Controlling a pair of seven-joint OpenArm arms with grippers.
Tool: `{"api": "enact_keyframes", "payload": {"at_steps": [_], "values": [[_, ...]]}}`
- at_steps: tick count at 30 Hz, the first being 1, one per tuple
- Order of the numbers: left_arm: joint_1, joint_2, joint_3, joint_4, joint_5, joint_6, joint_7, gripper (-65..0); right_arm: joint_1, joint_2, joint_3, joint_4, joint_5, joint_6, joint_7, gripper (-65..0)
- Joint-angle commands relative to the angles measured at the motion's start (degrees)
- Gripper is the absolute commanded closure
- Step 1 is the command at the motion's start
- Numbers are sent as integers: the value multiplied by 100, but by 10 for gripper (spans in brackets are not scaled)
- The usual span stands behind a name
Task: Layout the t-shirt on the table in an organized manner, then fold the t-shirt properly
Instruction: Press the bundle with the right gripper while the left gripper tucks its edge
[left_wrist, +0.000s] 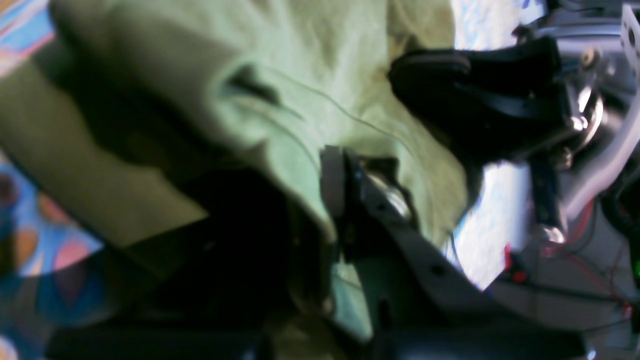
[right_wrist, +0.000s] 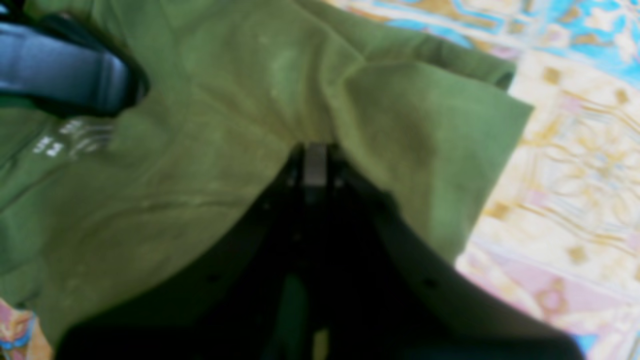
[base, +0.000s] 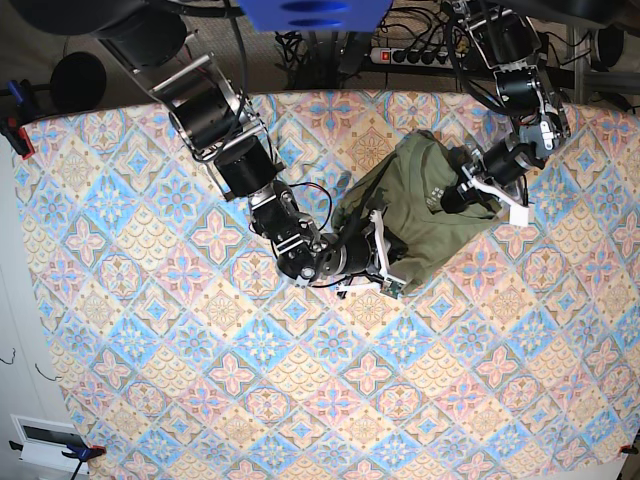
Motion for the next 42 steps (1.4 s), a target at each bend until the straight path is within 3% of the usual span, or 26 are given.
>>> {"api": "enact_keyframes", "payload": {"at_steps": [1, 9, 17, 20, 28, 34, 36, 42], "values": [[3, -78, -38, 345, -36, -20, -1, 0, 160, -16, 17, 69, -78, -80, -43, 0], [135, -96, -196, 855, -36, -12, 350, 0, 160, -16, 17, 69, -78, -80, -43, 0], [144, -96, -882, 846, 0, -3, 772, -124, 143, -16, 17, 61, -87, -80, -43, 0], [144, -96, -943, 846, -18, 191, 1010, -159, 143, -16, 9, 61, -87, -80, -43, 0], [214, -105, -961, 872, -36, 208, 1071, -164, 143, -16, 9, 105, -87, -80, -52, 0], [232, -228, -969, 881, -71, 208, 1089, -171, -262, -16, -9, 1300, -87, -80, -668, 0], [267, -263, -917, 908, -335, 208, 1115, -183, -341, -16, -27, 1511, -87, -80, -773, 0], [575, -421, -926, 1470, -651, 208, 1256, -461, -358, -16, -27, 1538, -87, -80, -799, 0]]}}
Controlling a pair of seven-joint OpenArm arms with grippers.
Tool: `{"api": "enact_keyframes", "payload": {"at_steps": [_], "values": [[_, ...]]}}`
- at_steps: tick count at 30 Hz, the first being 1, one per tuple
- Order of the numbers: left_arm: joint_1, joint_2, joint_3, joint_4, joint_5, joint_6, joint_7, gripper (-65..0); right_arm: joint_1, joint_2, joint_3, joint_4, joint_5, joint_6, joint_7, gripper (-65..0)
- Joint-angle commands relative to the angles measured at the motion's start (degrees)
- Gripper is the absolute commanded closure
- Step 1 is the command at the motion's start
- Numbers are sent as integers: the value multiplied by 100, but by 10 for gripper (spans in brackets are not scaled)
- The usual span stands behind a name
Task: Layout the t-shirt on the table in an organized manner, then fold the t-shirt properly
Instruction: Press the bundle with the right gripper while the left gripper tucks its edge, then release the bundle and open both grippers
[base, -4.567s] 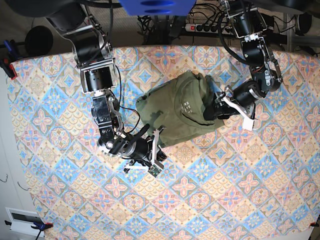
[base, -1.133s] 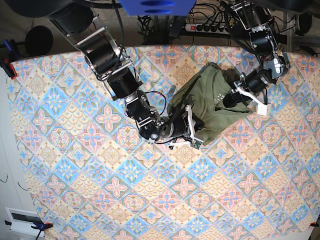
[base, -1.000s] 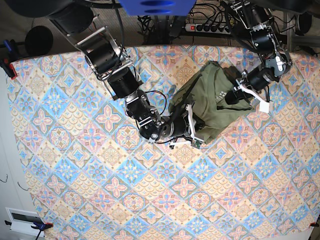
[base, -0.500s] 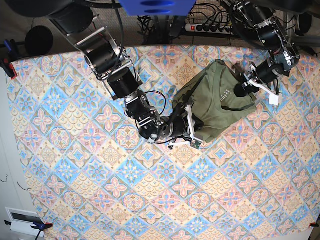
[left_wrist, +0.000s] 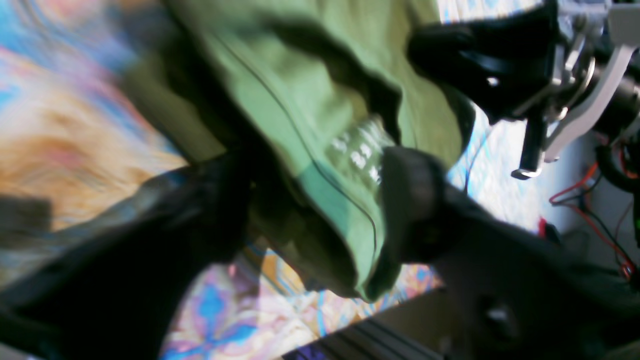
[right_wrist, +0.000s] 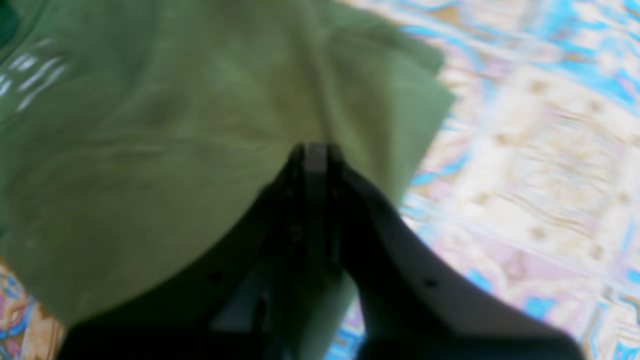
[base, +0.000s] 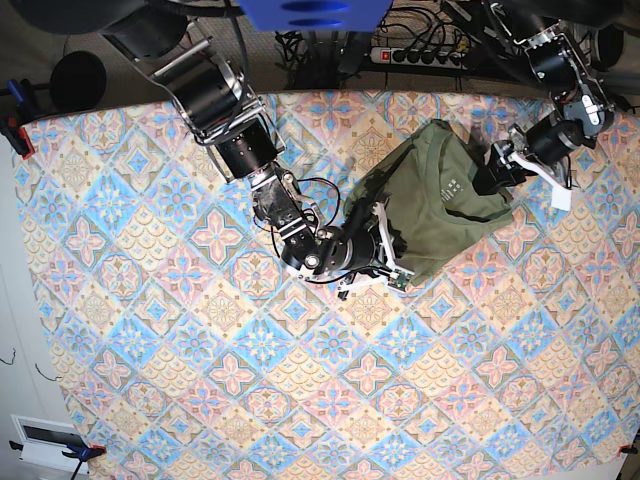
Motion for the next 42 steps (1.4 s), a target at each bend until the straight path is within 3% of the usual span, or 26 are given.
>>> {"api": "enact_keyframes", "payload": {"at_steps": [1, 4, 6, 9, 14, 18, 24, 30, 33, 39, 42], "values": [[35, -45, 1, 98, -181, -19, 6, -485, 151, -75, 13, 137, 72, 32, 108, 0], [246, -54, -131, 124, -401, -19, 6, -476, 151, -75, 13, 163, 72, 32, 90, 0], [475, -54, -201, 317, -454, -19, 6, -428, 151, -75, 22, 216, 72, 32, 99, 0], [756, -10, -157, 687, -436, -19, 6, -298, 151, -75, 22, 225, 72, 32, 108, 0], [976, 175, -113, 827, -383, -19, 6, 0, 502, -75, 30, 172, 64, 32, 134, 0], [940, 192, 573, 836, 188, -19, -29, 0, 889, -75, 30, 163, 64, 32, 134, 0], [870, 386, 1135, 555, 944, -19, -645, 0, 942, -75, 22, -637, 55, 32, 424, 0], [492, 342, 1258, -96, 1120, -19, -689, 0, 960, -75, -40, -1613, 46, 32, 969, 0], [422, 271, 1241, -210, 1137, -19, -689, 0, 960, -75, -462, -1885, 46, 32, 1110, 0], [70, 95, 1276, -228, 1621, -19, -689, 0, 924, -75, -1025, -1841, 46, 32, 837, 0], [-229, 95, 1337, -228, 1999, -19, -671, 0, 889, 346, -1025, -1173, 55, 32, 415, 0]]}}
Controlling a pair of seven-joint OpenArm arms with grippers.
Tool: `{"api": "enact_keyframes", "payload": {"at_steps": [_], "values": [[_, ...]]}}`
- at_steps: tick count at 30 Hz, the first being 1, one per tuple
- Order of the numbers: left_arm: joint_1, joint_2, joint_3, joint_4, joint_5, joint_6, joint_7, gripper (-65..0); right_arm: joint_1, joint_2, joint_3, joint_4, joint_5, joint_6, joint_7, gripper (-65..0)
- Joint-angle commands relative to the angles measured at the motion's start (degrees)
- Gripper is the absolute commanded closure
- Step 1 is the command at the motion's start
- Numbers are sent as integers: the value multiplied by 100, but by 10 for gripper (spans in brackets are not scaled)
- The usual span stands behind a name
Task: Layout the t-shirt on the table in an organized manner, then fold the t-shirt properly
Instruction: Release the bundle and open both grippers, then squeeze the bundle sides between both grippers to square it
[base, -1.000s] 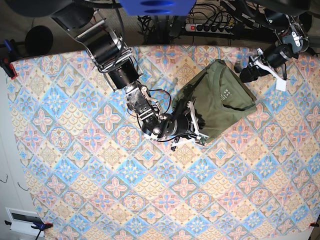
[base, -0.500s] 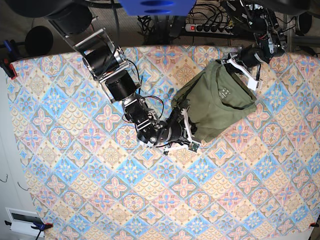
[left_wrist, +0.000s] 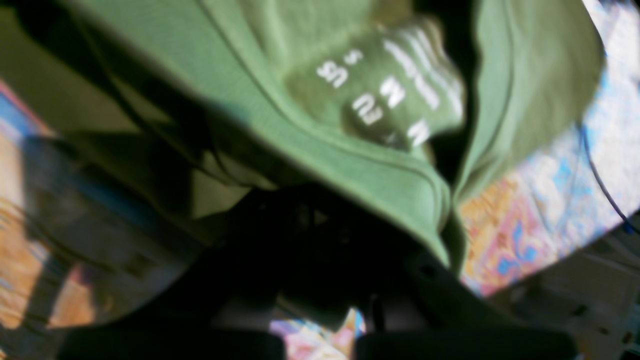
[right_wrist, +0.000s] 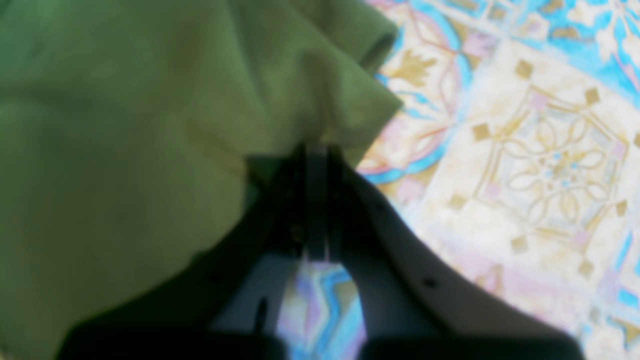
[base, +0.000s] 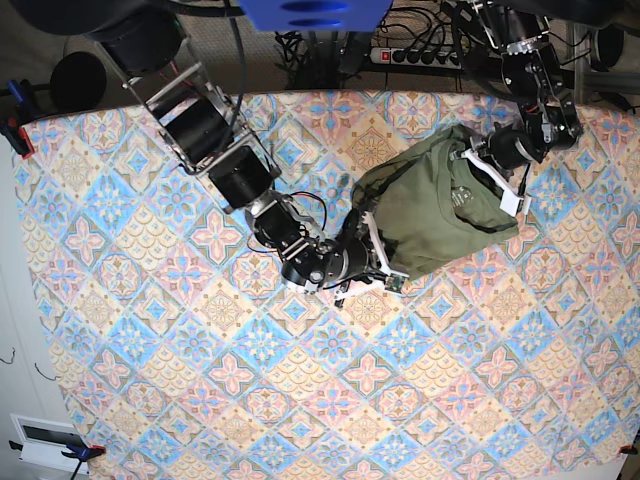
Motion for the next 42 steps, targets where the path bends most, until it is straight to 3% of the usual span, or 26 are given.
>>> {"api": "enact_keyframes", "payload": {"at_steps": [1, 10, 17, 22, 29, 34, 39, 42], "values": [[-166, -86, 94, 70, 72, 18, -74, 0, -76, 203, 5, 302, -41, 54, -200, 0], [-1168, -596, 1149, -590, 274, 18, -92, 0, -1148, 1240, 154, 2464, -41, 54, -1202, 0], [-1915, -754, 1615, -889, 221, 18, -66, 0, -1702, 1618, 919, 3422, -41, 54, -1299, 0], [-1652, -939, 1026, -300, 212, 18, 57, 0, -1737, 1618, 1411, 3677, -41, 54, -1299, 0], [-676, -781, -248, 817, 1, 0, 400, 0, -1517, 1539, 1825, 3466, -41, 54, -1272, 0], [247, -596, -416, 1177, -561, 0, 356, 0, -981, 1073, 1869, 2886, -41, 54, -1211, 0], [599, -367, -424, 914, -561, 0, 154, 0, -629, 792, 1869, 2086, -50, 54, -780, 0], [590, -367, -398, 369, -561, 0, -189, 0, -278, 440, 1833, 1374, -50, 54, -543, 0]]}}
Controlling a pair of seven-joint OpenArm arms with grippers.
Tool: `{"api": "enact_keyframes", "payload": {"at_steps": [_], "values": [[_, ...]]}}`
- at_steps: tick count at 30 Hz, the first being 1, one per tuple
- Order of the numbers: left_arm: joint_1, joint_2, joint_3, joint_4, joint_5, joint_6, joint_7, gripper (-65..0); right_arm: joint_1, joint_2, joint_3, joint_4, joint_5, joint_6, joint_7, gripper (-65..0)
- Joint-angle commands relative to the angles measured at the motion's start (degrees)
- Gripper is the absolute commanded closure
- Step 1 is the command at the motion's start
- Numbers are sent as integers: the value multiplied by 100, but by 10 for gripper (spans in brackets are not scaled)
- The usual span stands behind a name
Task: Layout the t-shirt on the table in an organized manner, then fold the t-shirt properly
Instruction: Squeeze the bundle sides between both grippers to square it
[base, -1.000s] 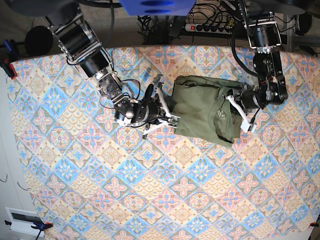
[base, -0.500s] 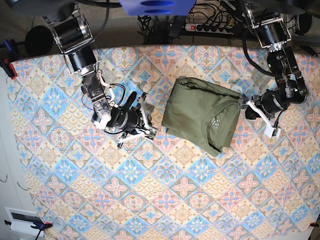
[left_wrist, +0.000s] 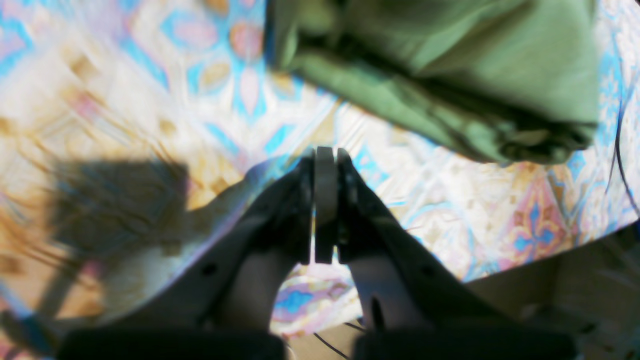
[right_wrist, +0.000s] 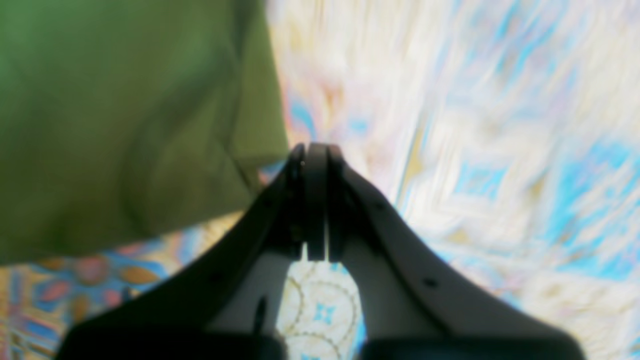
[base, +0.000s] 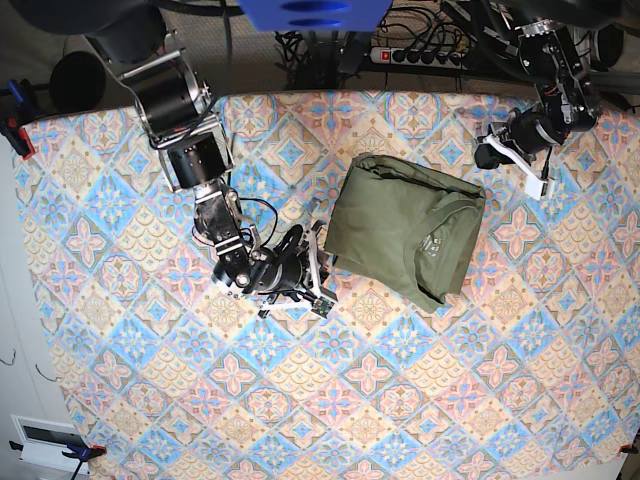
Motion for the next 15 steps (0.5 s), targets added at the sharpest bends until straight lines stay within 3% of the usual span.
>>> {"api": "enact_keyframes", "payload": {"at_steps": [1, 6, 15], "values": [[-112, -59, -22, -105, -98, -15, -139, 0, 392, -271, 4, -81, 173, -1, 348, 0], [-648, -59, 189, -790, -98, -15, -200, 0, 594, -403, -5, -1083, 164, -1, 1016, 0], [-1694, 20, 1297, -1828, 491, 3, -877, 0, 550, -403, -22, -1338, 164, -1, 1104, 0]]}}
